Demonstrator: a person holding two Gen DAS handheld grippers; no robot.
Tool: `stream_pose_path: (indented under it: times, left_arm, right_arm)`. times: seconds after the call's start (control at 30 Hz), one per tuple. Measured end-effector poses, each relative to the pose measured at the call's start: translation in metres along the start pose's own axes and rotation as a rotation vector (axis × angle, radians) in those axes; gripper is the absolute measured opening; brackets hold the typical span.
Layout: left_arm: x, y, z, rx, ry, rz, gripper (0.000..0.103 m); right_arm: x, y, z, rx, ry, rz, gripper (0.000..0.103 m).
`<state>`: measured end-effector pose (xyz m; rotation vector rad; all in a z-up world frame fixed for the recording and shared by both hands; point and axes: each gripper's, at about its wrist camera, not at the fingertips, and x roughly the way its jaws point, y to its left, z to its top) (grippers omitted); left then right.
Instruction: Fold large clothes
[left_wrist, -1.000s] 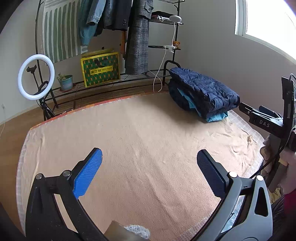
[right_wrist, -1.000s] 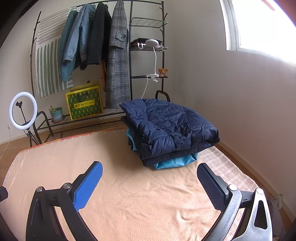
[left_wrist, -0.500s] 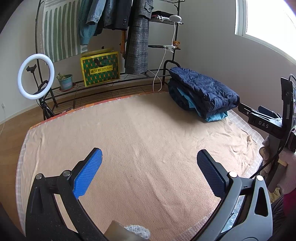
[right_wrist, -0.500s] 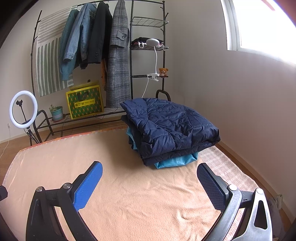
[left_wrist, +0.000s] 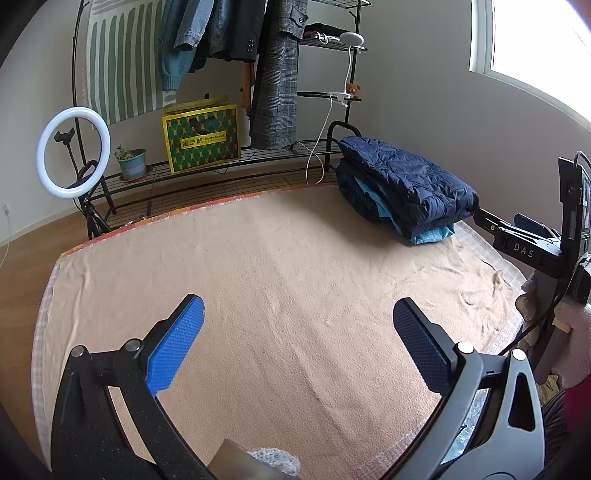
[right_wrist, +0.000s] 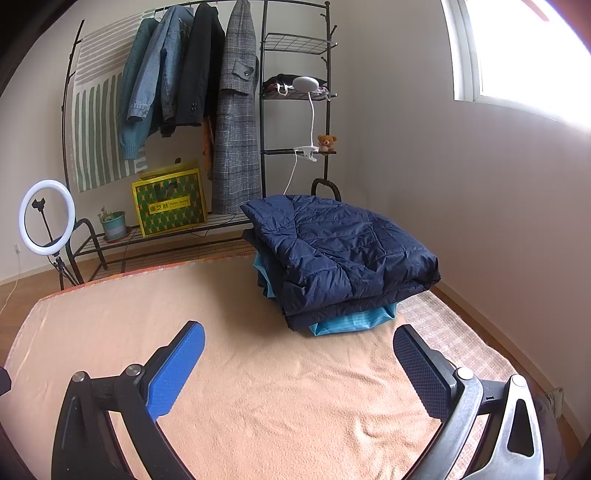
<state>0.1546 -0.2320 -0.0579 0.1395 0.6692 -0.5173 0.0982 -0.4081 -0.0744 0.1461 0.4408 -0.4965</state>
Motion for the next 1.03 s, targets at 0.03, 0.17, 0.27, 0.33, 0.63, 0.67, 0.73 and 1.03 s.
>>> stream_pose_path:
  times: [0.03, 0.17, 0.27, 0.33, 0.63, 0.67, 0.73, 1.03]
  left_arm:
    - [0.0002, 0.0, -0.0001, 0.0, 0.0, 0.0, 0.103]
    - [0.0001, -0.0006, 0.0005, -0.001, 0.0, -0.001, 0.103]
    - [0.0004, -0.001, 0.0002, -0.002, -0.001, 0.001, 0.103]
    - [0.0001, -0.0004, 0.0002, -0.003, 0.0, 0.001, 0.103]
    - [-0.0041, -0.003, 0.0031, -0.005, 0.006, 0.007, 0.103]
    - [-0.0038, -0.0028, 0.0027, -0.006, 0.006, 0.007, 0.103]
    - [-0.0036, -0.0037, 0.0024, -0.007, 0.008, 0.005, 0.103]
    - [-0.0024, -0.0055, -0.0002, -0.002, 0.0, 0.03, 0.103]
  right_arm:
    - [0.0, 0.0001, -0.0002, 0.001, 0.001, 0.0, 0.103]
    - [0.0011, 0.0009, -0.0007, -0.004, 0.0, 0.002, 0.103]
    - [0.0005, 0.0011, -0.0008, -0.002, 0.001, 0.003, 0.103]
    - [0.0011, 0.0011, -0.0005, -0.002, 0.0, 0.003, 0.103]
    - [0.002, 0.0014, -0.0003, -0.007, 0.002, 0.003, 0.103]
    - [0.0029, 0.001, -0.0006, -0.009, 0.002, 0.004, 0.103]
    - [0.0052, -0.0004, -0.0005, -0.012, 0.003, 0.007, 0.103]
    - [0.0072, -0.0017, -0.0014, -0.011, 0.007, 0.009, 0.103]
